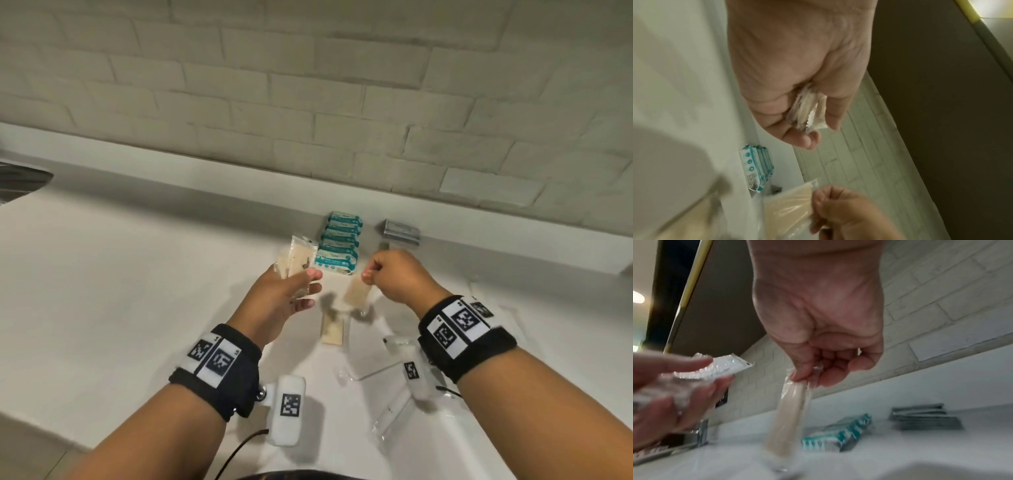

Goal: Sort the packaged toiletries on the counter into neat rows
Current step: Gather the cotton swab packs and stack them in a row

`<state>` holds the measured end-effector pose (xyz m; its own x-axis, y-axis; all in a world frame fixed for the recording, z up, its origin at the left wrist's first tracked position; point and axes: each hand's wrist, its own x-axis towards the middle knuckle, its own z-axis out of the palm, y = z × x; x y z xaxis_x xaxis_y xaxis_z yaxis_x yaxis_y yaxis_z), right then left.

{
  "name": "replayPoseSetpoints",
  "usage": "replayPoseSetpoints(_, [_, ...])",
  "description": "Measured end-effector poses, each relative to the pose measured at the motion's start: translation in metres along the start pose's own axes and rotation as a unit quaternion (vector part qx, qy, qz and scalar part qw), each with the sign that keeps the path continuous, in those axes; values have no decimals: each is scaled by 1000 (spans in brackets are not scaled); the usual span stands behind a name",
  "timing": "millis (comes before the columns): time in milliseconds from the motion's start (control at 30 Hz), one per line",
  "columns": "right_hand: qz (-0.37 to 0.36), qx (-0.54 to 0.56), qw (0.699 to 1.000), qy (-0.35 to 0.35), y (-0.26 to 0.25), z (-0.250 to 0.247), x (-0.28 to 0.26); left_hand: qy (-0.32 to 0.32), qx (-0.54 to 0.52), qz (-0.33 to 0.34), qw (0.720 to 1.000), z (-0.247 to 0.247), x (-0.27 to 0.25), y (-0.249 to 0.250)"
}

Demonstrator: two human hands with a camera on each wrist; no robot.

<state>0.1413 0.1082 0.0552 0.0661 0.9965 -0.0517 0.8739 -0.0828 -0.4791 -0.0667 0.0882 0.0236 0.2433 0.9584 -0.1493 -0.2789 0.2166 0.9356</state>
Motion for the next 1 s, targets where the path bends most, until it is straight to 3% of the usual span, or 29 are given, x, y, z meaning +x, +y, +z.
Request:
replayPoseSetpoints(100, [-23,-53,996,-73,-2,19,11,17,-125,-43,991,-7,-2,1])
replayPoseSetpoints(200, [-51,-129,982,-128,-14,41,17,24,-119,-47,992,-14,-5,-3])
replayPoseSetpoints(267, [-46,-170,976,-130,-15,54,19,31,-96,-41,994,-17,-6,-7])
replayPoseSetpoints(367, [-38,-234,968,-78,-15,56,19,50,-100,-39,993,-21,-6,-11])
replayPoseSetpoints(400, [-28,-192,979,-65,-17,52,19,53,-100,-38,993,-21,-5,-11])
replayPoseSetpoints(467, [-18,4,998,-60,-23,37,16,51,-98,-37,993,-20,-3,-11])
replayPoseSetpoints(533, [-27,236,967,-89,-33,25,5,35,-90,-37,995,-14,-1,-9])
replayPoseSetpoints(567, [-36,296,950,-94,-36,19,-1,21,-85,-38,995,-10,-1,-9])
replayPoseSetpoints(633, [-55,317,943,-84,-39,12,-10,-5,-79,-39,996,-1,1,-8])
replayPoseSetpoints(733, [-64,287,955,-35,-34,4,-14,-22,-75,-43,996,9,3,-8])
replayPoseSetpoints(833, [-106,236,964,56,-27,-4,-16,4,-76,-85,994,13,5,-6])
replayPoseSetpoints(900, [-209,143,960,117,-23,-5,-21,5,-105,-114,988,13,4,-2])
replayPoseSetpoints(1000, [-370,-64,908,185,-16,1,-31,8,-98,-90,991,16,0,2])
